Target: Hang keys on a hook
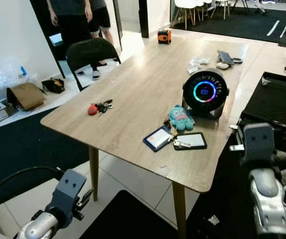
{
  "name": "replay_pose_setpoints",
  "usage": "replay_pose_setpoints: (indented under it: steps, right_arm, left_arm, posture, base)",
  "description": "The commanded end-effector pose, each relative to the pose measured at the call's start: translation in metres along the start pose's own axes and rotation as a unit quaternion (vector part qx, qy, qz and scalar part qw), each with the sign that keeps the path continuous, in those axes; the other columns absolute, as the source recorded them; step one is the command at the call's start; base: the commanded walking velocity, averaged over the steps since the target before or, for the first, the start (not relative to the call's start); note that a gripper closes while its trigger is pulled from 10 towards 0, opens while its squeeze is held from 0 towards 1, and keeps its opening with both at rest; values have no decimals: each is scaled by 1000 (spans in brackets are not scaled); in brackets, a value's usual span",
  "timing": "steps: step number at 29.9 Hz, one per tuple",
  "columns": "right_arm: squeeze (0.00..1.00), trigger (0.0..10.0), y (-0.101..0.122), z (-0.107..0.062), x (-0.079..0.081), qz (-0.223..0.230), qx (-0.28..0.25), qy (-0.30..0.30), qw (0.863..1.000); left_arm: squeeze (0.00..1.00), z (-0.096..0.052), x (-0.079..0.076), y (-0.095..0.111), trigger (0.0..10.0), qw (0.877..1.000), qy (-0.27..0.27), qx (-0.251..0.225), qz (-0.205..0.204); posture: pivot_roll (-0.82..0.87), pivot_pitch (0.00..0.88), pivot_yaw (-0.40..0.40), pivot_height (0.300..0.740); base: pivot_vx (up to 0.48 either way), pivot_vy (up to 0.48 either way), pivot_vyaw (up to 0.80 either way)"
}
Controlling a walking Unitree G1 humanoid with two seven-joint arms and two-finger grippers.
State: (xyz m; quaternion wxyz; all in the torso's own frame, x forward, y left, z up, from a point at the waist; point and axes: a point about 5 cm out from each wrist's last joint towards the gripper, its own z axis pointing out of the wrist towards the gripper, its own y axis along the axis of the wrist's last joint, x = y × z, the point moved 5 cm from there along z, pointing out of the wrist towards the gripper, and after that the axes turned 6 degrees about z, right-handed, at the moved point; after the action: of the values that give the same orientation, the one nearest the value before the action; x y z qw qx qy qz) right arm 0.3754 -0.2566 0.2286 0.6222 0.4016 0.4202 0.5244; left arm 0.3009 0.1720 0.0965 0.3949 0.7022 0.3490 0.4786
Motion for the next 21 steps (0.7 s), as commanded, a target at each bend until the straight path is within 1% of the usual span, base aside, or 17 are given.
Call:
replay_pose_setpoints:
  steps: [1,2,3,4,5,6,8,9,12,13,15,17,19,21]
  right_arm:
    - [0,10000,-23,5,30,57,48,39,996]
    - [0,10000,-23,5,30,57,48,39,996]
    - [0,10000,-26,8,45,74,57,55,994]
    - [0,10000,-26,8,45,74,57,55,994]
    - [0,10000,-30,11,60,87,66,71,991]
    - [0,10000,-30,11,60,87,66,71,991]
    - [0,10000,-33,17,83,105,79,93,987]
    - [0,10000,-33,17,83,105,79,93,987]
    - [0,10000,-35,21,104,132,98,113,980]
    - [0,10000,-35,21,104,132,98,113,980]
    - [0,10000,-33,22,112,134,99,128,978]
    - [0,10000,-32,22,114,132,98,135,977]
    - [0,10000,-32,21,115,124,103,138,977]
    - [0,10000,-38,17,109,118,118,134,977]
  left_arm:
    - [0,-1,4,-1,10000,1000,8,5,-2]
    - [0,-1,4,-1,10000,1000,8,5,-2]
    - [0,-1,6,2,10000,1000,12,3,-2]
    - [0,-1,6,2,10000,1000,12,3,-2]
    - [0,-2,9,5,10000,1000,16,0,-2]
    - [0,-2,9,5,10000,1000,16,0,-2]
    - [0,-4,14,8,10000,1000,26,-3,-1]
    - [0,-4,14,8,10000,1000,26,-3,-1]
    - [0,-7,17,9,10000,1000,31,-2,0]
    - [0,-7,17,9,10000,1000,31,-2,0]
    - [0,-8,17,9,10000,1000,31,-1,0]
    - [0,-9,17,9,10000,1000,31,-1,0]
    - [0,-9,16,9,10000,1000,31,0,-1]
    - [0,-9,15,8,10000,1000,29,1,-2]
  posture:
    - [112,197,101,740]
    - [112,197,101,740]
    - [125,199,98,740]
    - [125,199,98,740]
    - [142,203,94,740]
    - [142,203,94,740]
    - [155,209,91,740]
    - [155,209,91,740]
    - [167,215,89,740]
    - [167,215,89,740]
    - [166,216,87,740]
    - [163,217,87,740]
    - [162,217,86,740]
    - [152,220,89,740]
  base:
    - [0,0,0]
    - [0,0,0]
    - [0,0,0]
    - [0,0,0]
    - [0,0,0]
    - [0,0,0]
    - [0,0,0]
    - [0,0,0]
    - [0,0,0]
    - [0,0,0]
    - [0,0,0]
    - [0,0,0]
    - [0,0,0]
    - [0,0,0]
